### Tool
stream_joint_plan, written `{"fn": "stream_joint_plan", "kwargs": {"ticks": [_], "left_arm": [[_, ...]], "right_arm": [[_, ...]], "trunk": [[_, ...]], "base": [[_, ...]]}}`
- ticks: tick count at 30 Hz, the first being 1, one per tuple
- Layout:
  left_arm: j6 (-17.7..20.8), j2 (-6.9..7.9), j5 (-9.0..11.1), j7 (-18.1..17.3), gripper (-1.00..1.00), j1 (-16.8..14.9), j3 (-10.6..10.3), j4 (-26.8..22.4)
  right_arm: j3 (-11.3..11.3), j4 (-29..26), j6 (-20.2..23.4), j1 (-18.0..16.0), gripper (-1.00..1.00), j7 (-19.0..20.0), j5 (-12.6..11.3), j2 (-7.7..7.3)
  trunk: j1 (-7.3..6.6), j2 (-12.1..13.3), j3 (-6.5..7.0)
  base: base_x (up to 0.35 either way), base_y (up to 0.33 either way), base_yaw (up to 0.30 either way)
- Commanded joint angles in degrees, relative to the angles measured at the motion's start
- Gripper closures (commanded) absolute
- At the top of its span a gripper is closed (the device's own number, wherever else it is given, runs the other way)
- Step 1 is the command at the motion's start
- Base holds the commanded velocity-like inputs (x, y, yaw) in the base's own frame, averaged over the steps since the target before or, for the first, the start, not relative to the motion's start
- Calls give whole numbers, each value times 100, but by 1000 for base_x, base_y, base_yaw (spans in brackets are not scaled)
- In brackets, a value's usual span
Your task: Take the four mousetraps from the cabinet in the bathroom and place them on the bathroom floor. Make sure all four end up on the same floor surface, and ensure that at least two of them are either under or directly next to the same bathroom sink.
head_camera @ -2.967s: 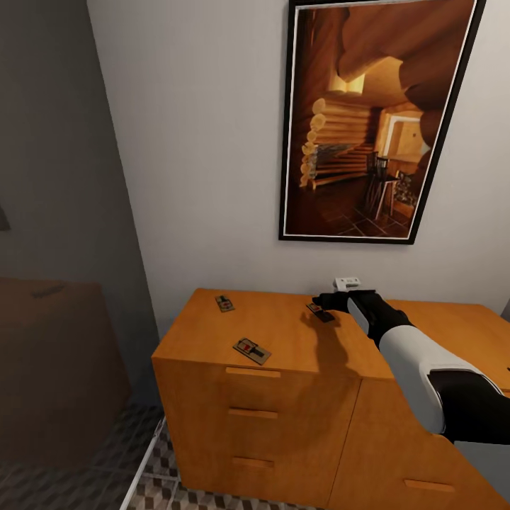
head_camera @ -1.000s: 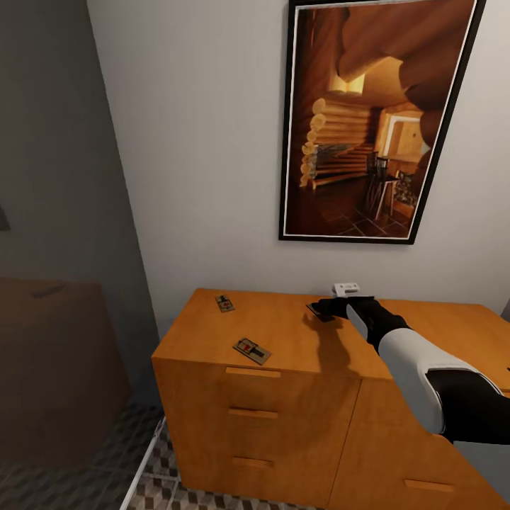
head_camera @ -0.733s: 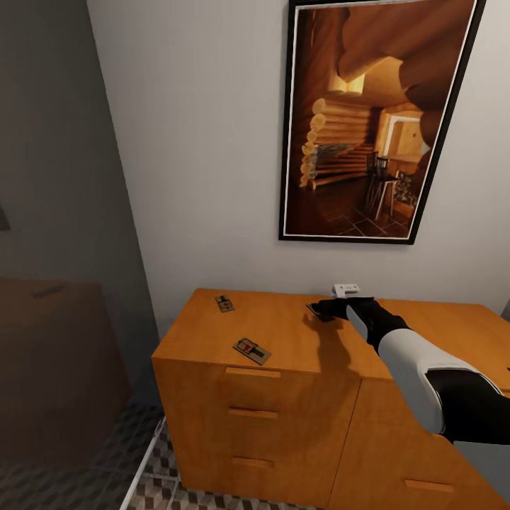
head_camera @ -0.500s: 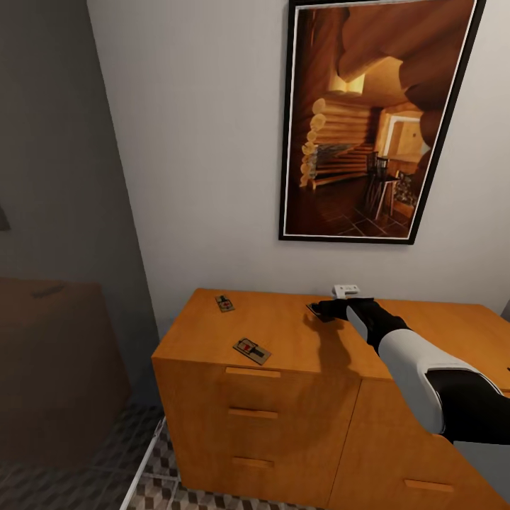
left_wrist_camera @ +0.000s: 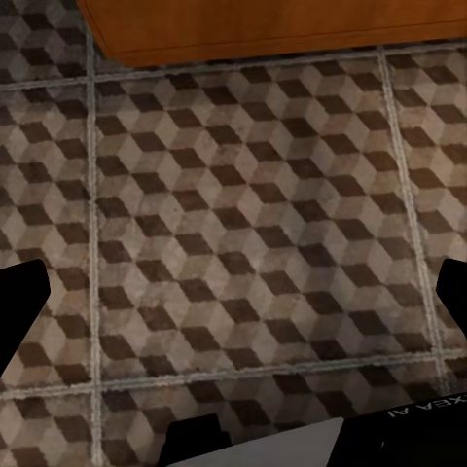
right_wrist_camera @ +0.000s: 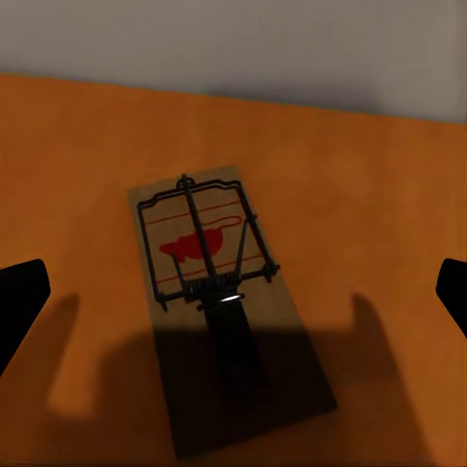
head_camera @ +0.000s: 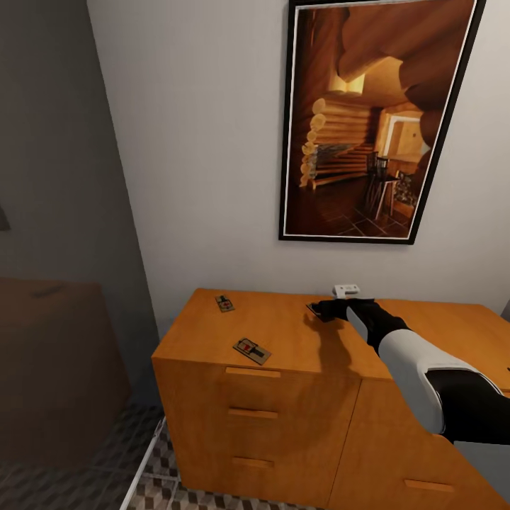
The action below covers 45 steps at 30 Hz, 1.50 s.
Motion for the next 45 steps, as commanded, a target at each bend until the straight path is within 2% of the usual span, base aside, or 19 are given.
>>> {"fn": "stream_joint_plan", "kwargs": {"ticks": [1, 19, 29, 45], "left_arm": [[-19, 2, -4, 44, -100, -5, -40, 5], [-19, 1, -5, 44, -100, -5, -40, 5], [-19, -1, -4, 44, -100, -5, -40, 5], [-19, -30, -2, 44, -100, -5, -40, 56]], "right_arm": [[19, 11, 25, 0, -100, 17, 4, -4], [19, 265, -25, 4, -100, 16, 11, -5], [20, 494, -394, 6, -100, 9, 11, -1], [18, 559, -476, 5, -100, 10, 12, -1]], "trunk": [[0, -3, -6], [0, -3, -6], [0, -3, -6], [0, -3, -6]], "base": [[0, 0, 0], [0, 0, 0], [0, 0, 0], [0, 0, 0]]}}
